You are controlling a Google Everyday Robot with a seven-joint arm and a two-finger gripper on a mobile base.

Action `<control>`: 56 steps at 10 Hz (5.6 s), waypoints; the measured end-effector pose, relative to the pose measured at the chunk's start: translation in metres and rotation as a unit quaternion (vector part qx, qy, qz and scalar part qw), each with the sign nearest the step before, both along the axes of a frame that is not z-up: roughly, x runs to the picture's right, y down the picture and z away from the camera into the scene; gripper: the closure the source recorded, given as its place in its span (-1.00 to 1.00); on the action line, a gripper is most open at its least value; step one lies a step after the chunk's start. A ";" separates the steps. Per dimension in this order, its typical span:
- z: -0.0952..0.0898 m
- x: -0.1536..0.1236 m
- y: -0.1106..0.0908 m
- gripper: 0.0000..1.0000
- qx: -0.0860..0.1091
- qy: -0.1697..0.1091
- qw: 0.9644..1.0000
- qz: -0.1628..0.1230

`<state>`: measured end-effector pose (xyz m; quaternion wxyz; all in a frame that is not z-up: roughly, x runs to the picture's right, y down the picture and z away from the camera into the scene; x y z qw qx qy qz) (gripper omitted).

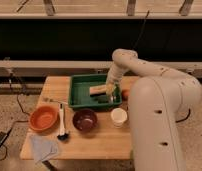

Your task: Wipe tray with eraser

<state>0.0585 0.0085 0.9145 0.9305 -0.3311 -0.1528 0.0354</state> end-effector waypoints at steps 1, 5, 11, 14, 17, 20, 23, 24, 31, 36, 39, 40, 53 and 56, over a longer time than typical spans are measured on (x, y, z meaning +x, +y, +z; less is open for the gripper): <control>0.006 -0.004 0.005 1.00 -0.008 -0.002 1.000 -0.001; 0.028 -0.002 0.013 1.00 -0.027 0.014 0.999 0.012; 0.060 -0.004 -0.009 1.00 -0.038 0.054 0.997 0.035; 0.072 -0.034 -0.024 1.00 -0.034 0.045 0.998 0.028; 0.071 -0.051 -0.022 1.00 -0.034 0.028 0.999 0.016; 0.058 -0.069 -0.003 1.00 -0.031 0.008 0.999 -0.006; 0.045 -0.055 0.021 1.00 -0.037 0.019 0.999 -0.009; 0.046 -0.041 0.025 1.00 -0.038 0.028 0.999 -0.006; 0.061 0.033 0.018 1.00 -0.048 0.095 0.994 0.021; 0.089 0.013 -0.030 1.00 -0.028 0.094 0.995 0.000; 0.090 -0.029 -0.034 1.00 -0.022 0.068 0.997 -0.020; 0.089 -0.039 -0.035 1.00 -0.019 0.059 0.998 -0.023; 0.064 0.013 0.019 1.00 -0.048 0.066 0.997 -0.010; 0.068 0.013 0.008 1.00 -0.041 0.064 0.997 -0.003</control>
